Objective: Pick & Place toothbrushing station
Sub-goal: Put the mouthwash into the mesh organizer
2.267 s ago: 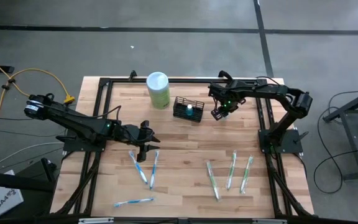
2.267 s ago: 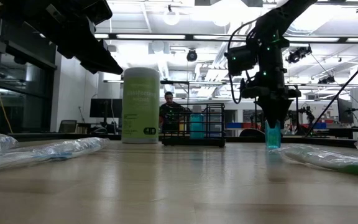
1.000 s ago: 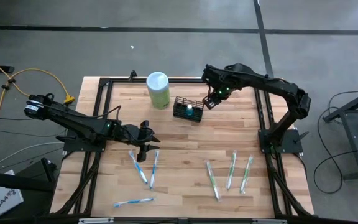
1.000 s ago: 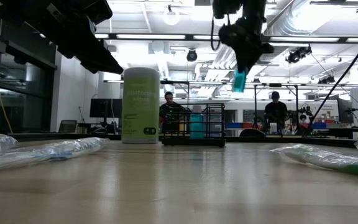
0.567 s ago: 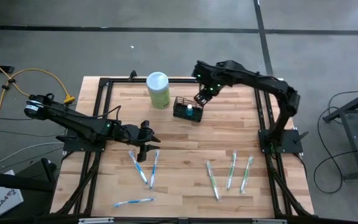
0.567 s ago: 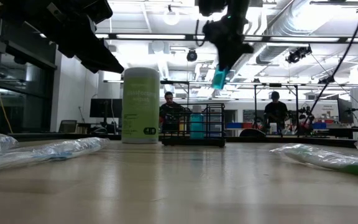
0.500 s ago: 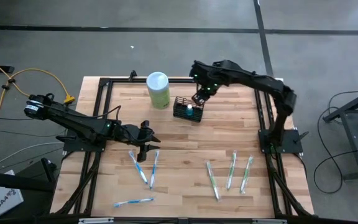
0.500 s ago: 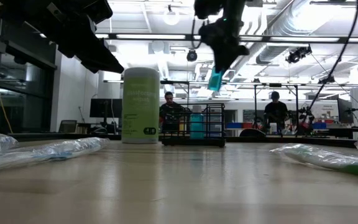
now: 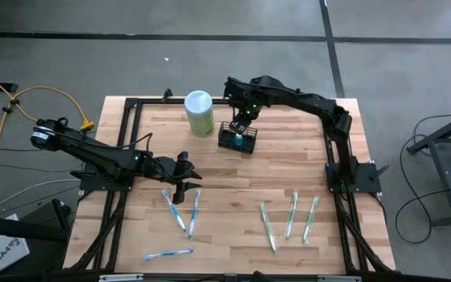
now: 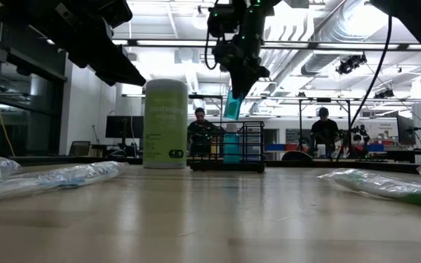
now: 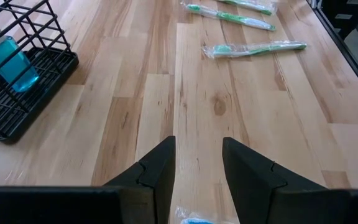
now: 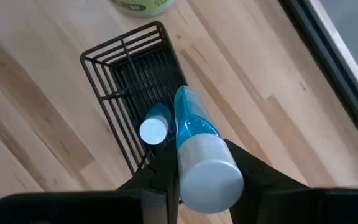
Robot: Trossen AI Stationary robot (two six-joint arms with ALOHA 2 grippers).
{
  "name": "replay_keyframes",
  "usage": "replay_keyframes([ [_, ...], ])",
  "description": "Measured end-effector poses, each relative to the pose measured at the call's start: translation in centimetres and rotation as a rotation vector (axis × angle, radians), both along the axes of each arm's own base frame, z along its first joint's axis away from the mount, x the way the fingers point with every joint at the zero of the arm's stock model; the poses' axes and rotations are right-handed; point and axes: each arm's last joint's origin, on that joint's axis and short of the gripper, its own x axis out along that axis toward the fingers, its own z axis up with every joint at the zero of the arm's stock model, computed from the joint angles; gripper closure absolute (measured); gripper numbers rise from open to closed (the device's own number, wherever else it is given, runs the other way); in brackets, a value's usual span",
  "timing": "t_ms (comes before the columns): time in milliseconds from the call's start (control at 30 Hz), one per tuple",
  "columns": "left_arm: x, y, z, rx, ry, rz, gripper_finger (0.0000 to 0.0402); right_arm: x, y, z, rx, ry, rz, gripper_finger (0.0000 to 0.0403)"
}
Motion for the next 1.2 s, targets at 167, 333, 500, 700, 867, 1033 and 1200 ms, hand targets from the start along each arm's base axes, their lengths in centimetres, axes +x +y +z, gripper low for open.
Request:
replay_keyframes([
  [167, 0.0, 0.0, 0.0, 0.0, 0.001, 0.0, 0.0274, 0.2, 0.3, -0.2, 0.0, 0.009, 0.008, 0.0319],
  [333, 0.0, 0.0, 0.0, 0.0, 0.002, 0.0, 0.0274, 0.3, 0.6, -0.2, 0.0, 0.009, 0.015, 0.0319],
  [500, 0.0, 0.0, 0.0, 0.001, 0.002, 0.0, 0.0274, 0.3, 0.7, -0.2, -0.001, 0.012, 0.014, 0.0319],
  [700, 0.0, 0.0, 0.0, 0.001, 0.002, 0.0, 0.0274, 0.3, 0.7, -0.2, -0.003, 0.012, 0.017, 0.0319],
  [867, 0.0, 0.0, 0.0, 0.001, 0.003, 0.0, 0.0274, 0.4, 0.6, -0.2, -0.01, 0.006, 0.033, 0.0319],
  [1033, 0.0, 0.0, 0.0, 0.001, 0.003, 0.0, 0.0274, 0.6, 0.5, -0.2, -0.005, -0.007, 0.065, 0.0319],
  [1200, 0.0, 0.0, 0.0, 0.001, 0.003, 0.0, 0.0274, 1.2, 0.4, -1.7, 0.007, 0.03, 0.123, 0.0319],
])
